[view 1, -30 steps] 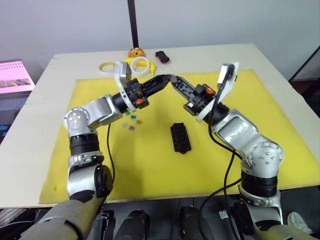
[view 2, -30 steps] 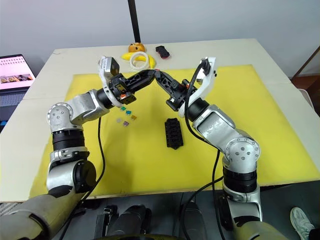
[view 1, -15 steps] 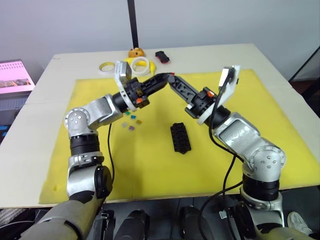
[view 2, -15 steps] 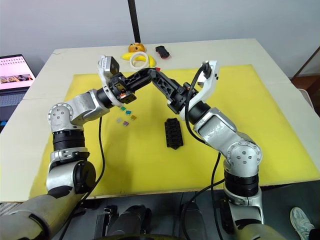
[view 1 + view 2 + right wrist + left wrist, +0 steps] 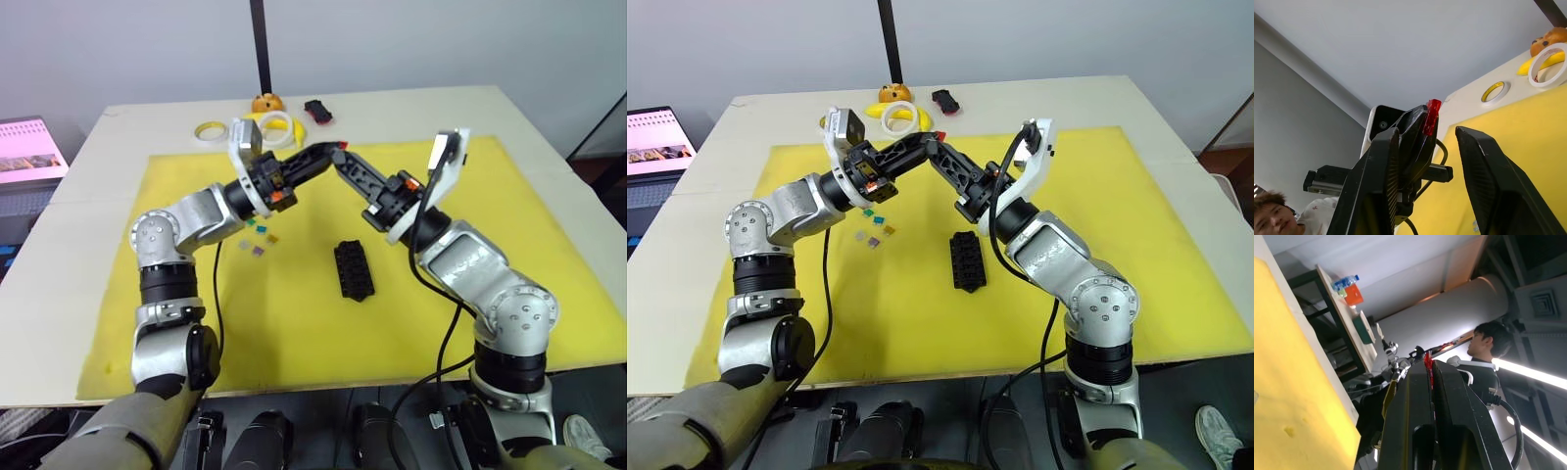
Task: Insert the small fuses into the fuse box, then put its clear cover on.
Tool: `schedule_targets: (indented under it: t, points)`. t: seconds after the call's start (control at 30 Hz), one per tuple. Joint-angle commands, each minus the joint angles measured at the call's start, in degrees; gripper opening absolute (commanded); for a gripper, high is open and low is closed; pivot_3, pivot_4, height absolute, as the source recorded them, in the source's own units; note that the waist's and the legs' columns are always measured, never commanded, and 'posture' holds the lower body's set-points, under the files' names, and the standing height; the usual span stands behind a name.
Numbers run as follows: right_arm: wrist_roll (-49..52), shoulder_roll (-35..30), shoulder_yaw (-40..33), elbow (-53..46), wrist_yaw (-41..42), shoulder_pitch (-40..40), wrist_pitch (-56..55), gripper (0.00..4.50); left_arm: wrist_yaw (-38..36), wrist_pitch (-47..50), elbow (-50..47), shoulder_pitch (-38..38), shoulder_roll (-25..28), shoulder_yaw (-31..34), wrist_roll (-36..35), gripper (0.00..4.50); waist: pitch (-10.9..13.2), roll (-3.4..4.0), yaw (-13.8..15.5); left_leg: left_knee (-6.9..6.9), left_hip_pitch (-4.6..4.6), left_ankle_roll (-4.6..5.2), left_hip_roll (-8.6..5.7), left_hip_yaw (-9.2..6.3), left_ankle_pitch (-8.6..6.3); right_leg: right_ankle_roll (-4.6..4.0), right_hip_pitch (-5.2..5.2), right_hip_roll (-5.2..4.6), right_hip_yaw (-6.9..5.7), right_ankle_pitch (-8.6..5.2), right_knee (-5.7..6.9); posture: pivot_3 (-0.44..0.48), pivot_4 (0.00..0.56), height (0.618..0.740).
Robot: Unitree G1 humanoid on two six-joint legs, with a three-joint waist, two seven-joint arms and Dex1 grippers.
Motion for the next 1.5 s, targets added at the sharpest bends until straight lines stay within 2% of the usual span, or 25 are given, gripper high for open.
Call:
schedule_targets:
  t: [0.03,0.1,0.2,0.27,0.3,1.5]
  points:
    - [0.2,0.3,-0.4,-1.2,0.1,-1.4,-1.1,2.22,-0.1,-0.4,-2.0,0.0,0.5,-0.4,-2.1,0.00,0.0,0.00,0.0,0.00,0.00,0.00,0.00,0.00,0.00,0.00,0.00,0.00,0.00,0.00,0.00,0.000,0.150,0.740]
    - [0.2,0.4,-0.5,-1.2,0.0,-1.5,-1.3,2.22,0.0,-0.6,-2.0,0.0,0.5,-0.5,-2.4,0.00,0.0,0.00,0.0,0.00,0.00,0.00,0.00,0.00,0.00,0.00,0.00,0.00,0.00,0.00,0.00,0.000,0.150,0.740]
    - [0.3,0.4,-0.5,-1.2,0.0,-1.5,-1.3,1.31,0.1,-0.9,-2.2,0.2,0.5,-0.9,-2.7,0.00,0.0,0.00,0.0,0.00,0.00,0.00,0.00,0.00,0.00,0.00,0.00,0.00,0.00,0.00,0.00,0.000,0.150,0.740]
    - [0.4,0.4,-0.5,-1.3,-0.1,-1.5,-1.3,0.38,0.1,-1.1,-2.4,0.4,0.5,-1.2,-2.7,0.00,0.0,0.00,0.0,0.00,0.00,0.00,0.00,0.00,0.00,0.00,0.00,0.00,0.00,0.00,0.00,0.000,0.150,0.740]
    - [0.5,0.4,-0.4,-1.3,-0.1,-1.6,-1.4,0.33,0.2,-1.2,-2.4,0.5,0.5,-1.3,-2.8,0.00,0.0,0.00,0.0,0.00,0.00,0.00,0.00,0.00,0.00,0.00,0.00,0.00,0.00,0.00,0.00,0.000,0.150,0.740]
    - [3.4,-2.8,-0.7,-2.4,0.4,-1.3,-1.3,0.32,-1.6,-1.4,-0.9,0.5,3.0,-2.8,-4.0,0.00,0.0,0.00,0.0,0.00,0.00,0.00,0.00,0.00,0.00,0.00,0.00,0.00,0.00,0.00,0.00,0.000,0.150,0.740]
